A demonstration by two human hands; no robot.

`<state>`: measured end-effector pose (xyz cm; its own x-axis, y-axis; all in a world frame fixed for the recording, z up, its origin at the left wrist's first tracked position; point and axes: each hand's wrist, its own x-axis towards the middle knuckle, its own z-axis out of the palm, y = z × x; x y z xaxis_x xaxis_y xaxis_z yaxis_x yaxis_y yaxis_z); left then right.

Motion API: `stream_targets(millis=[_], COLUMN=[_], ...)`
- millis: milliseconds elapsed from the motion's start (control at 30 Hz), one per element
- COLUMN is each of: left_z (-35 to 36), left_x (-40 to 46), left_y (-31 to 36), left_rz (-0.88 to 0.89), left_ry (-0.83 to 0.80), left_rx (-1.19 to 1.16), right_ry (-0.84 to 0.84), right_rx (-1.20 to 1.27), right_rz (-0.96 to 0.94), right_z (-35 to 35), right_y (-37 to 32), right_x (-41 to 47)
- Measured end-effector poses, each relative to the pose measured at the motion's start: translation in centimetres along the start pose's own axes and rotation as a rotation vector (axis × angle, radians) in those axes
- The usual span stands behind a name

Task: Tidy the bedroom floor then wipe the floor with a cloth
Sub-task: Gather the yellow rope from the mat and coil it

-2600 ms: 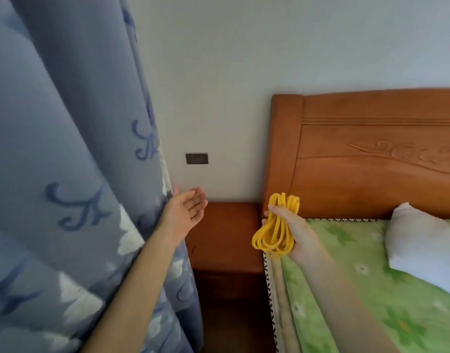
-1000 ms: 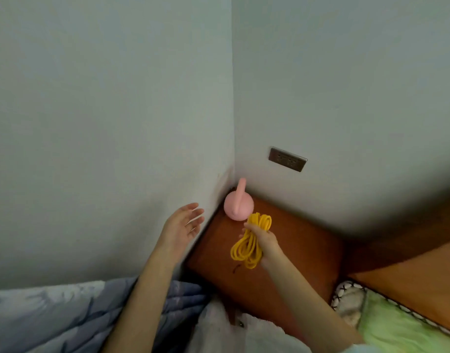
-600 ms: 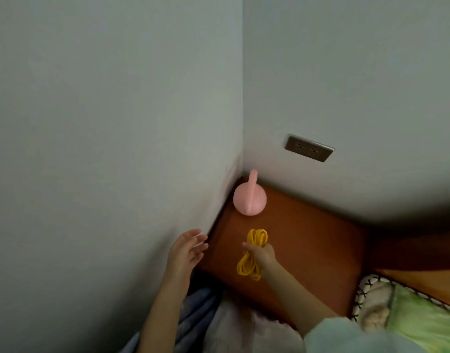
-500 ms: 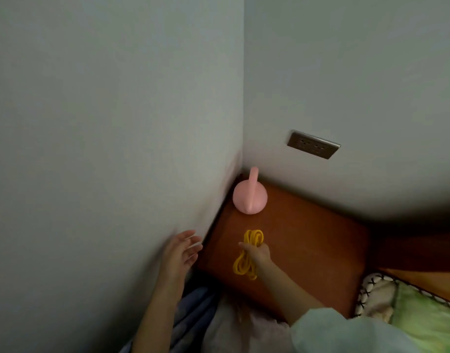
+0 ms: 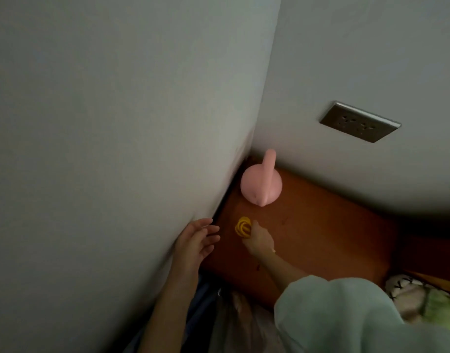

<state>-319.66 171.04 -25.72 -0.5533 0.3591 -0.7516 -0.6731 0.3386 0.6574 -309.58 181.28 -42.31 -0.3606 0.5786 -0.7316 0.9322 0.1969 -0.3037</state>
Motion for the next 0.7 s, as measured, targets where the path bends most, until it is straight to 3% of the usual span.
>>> stream_targets(millis=[100,267,467,700], left_z=[-0.3,0.0,-0.6,-0.4], left_x=[0.8,0.8,0.4,-0.1], left_y=[-0.4,-1.2,-2.3,-2.8], left_rz=[0.006,0.032,0.017,-0.014], left_ry=[-0.01,-0.032,-0.003,0.021], left_rx=[0.032,0.062,0.068,0.067], right_ry=[0.049,0.107,0.093,0.12], right_rx=[-0.256,-0.46,-0.454,-0.334], right_rz=[-0.156,-0.305,-0.266,-0.343], right_z=[0.4,2.1,4.1,4.0], right_y=[-0.8,-1.3,-1.2,-2.0], right_x=[1.9,4.3,5.3,4.3])
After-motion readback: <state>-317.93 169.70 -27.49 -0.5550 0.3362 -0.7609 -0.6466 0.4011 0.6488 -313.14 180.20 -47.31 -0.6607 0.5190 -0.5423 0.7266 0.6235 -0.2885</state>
